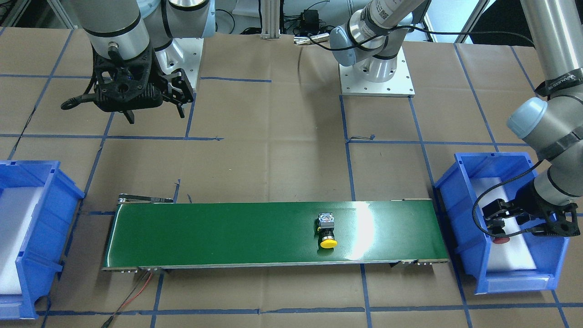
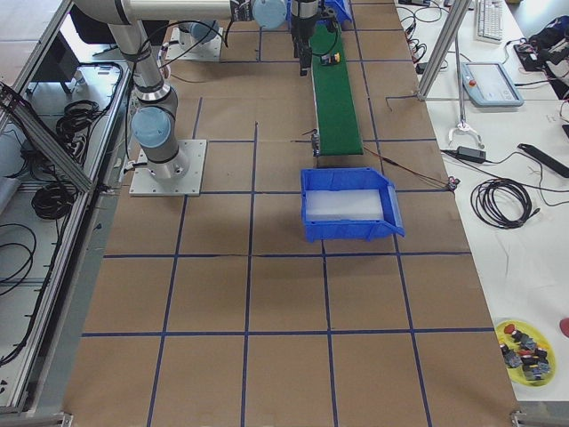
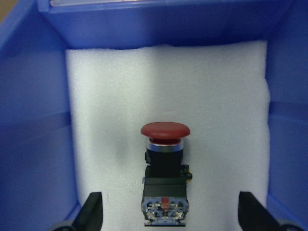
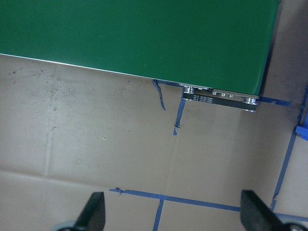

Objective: Transport two buttons from left to right
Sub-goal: 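Lower the left gripper and grasp the red-capped push button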

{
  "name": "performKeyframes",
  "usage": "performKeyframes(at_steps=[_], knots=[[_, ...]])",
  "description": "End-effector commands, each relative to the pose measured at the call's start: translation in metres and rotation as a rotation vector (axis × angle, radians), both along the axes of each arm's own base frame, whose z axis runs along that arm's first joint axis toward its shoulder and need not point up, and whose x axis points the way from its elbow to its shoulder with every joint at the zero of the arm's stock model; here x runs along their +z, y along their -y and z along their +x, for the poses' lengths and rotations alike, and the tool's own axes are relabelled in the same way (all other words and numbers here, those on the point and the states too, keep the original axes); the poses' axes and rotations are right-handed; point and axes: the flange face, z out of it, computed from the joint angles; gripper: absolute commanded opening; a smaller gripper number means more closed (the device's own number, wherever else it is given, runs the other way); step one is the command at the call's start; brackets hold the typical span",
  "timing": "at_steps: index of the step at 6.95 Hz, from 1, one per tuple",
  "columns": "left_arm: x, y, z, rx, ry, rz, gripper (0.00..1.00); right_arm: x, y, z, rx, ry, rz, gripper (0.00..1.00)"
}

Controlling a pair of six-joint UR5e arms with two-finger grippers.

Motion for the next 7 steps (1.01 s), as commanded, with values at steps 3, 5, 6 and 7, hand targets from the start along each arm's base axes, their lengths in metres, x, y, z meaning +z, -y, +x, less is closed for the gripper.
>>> performKeyframes(at_steps=[3, 5, 6, 7], knots=[[-0.0146, 0.0054, -0.0007, -0.006, 0.0, -0.001, 0.83, -0.0051, 0.0038, -0.0005, -0.002, 0.001, 0.009, 1.0], [-0.0125, 0.0065, -0.0014, -0.006, 0.0, -0.004, 0.37, -0.0066, 0.0059, 0.0004, -0.004, 0.009, 0.007, 1.0], [-0.0099, 0.0071, -0.0021, 0.002, 0.002, -0.008, 0.2, -0.0072, 0.0058, 0.0005, -0.002, 0.011, 0.007, 1.0], [-0.0073, 0.0075, -0.0021, 0.002, 0.003, -0.013, 0.08, -0.0072, 0.0058, 0.0005, -0.004, 0.011, 0.007, 1.0]])
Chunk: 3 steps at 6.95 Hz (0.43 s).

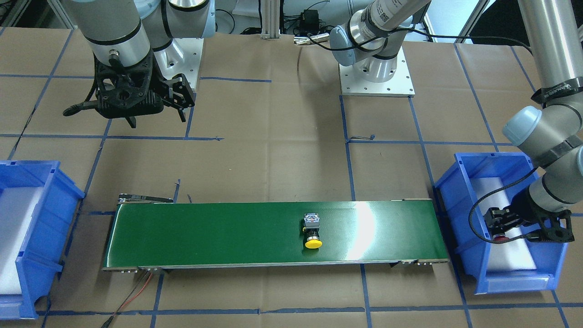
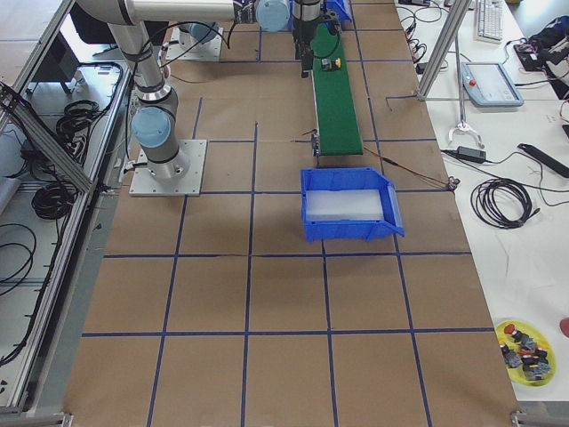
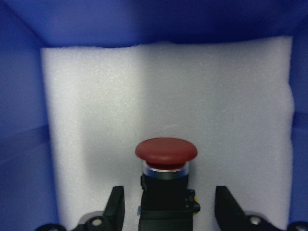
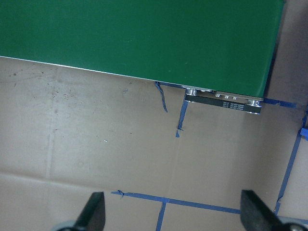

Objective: Transport two buttons from left to right
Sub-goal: 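Lower the left gripper and grasp the red-capped push button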

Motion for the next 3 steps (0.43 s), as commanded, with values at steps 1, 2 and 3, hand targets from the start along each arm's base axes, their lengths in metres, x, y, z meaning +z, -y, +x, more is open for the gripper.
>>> performKeyframes(at_steps=[1, 2, 3], knots=[[0.018, 0.003, -0.002, -0.001, 0.01, -0.019, 0.04, 0.0, 0.0, 0.0, -0.001, 0.001, 0.0, 1.0], [0.032, 0.004, -0.001, -0.002, 0.022, -0.035, 0.04, 0.0, 0.001, 0.0, -0.001, 0.002, -0.006, 1.0], [0.06, -0.003, -0.004, -0.008, 0.029, -0.04, 0.04, 0.0, 0.001, 0.0, -0.001, 0.002, -0.006, 1.0]])
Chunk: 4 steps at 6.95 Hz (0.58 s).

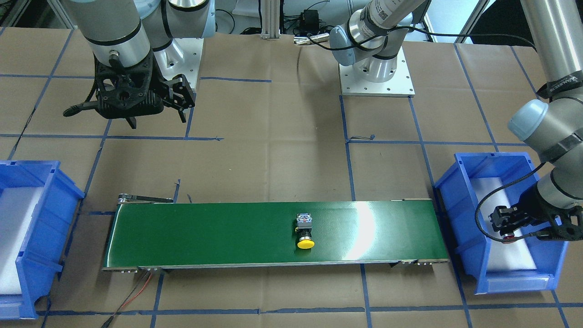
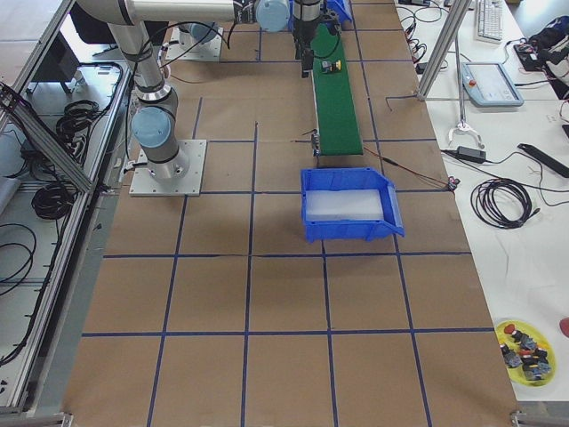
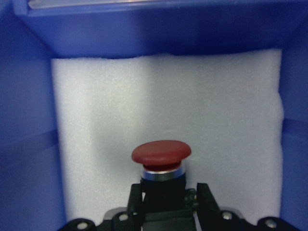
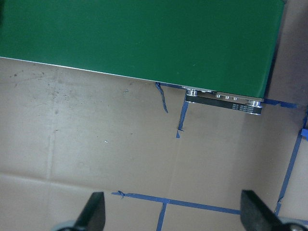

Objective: Transport two buttons from left to right
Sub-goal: 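Lower the left gripper and grasp the red-capped push button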

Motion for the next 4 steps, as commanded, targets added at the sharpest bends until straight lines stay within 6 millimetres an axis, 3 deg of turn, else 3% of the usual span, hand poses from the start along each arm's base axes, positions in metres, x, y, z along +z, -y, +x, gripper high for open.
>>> performKeyframes(at_steps=[1, 2, 4], knots=[[0.062, -0.016, -0.009, -0.005, 0.005, 0.007, 0.04, -0.001, 0.0, 0.0, 0.0, 0.0, 0.001, 1.0], [0.102, -0.025, -0.014, -0.004, -0.006, 0.031, 0.04, -0.003, 0.003, 0.0, 0.0, 0.0, 0.004, 1.0], [0.156, -0.033, -0.021, 0.002, -0.033, 0.08, 0.04, -0.007, 0.005, 0.0, -0.002, -0.001, 0.01, 1.0]])
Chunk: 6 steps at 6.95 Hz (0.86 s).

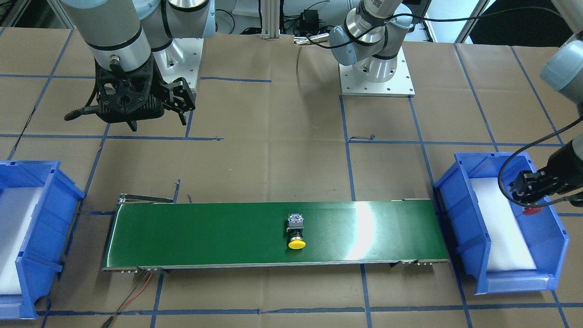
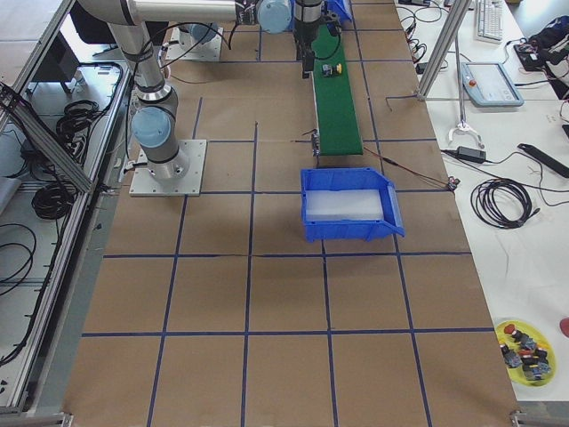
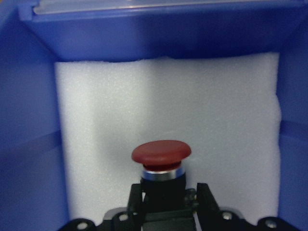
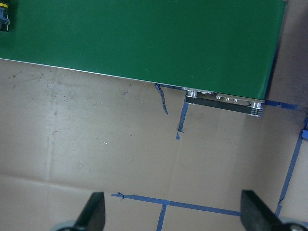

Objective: Transport two buttons from left to right
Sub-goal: 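Lower the left gripper and grasp the red-capped push button, then carry the red button onto the belt with the left gripper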

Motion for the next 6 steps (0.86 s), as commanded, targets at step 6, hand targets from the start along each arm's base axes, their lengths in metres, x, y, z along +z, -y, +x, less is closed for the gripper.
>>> performKeyframes(at_steps=[6], knots=[[0.043, 0.008, -0.181, -0.022, -0.006, 0.034, 0.04, 0.0, 0.007, 0.0, -0.061, 0.007, -0.038, 1.0]])
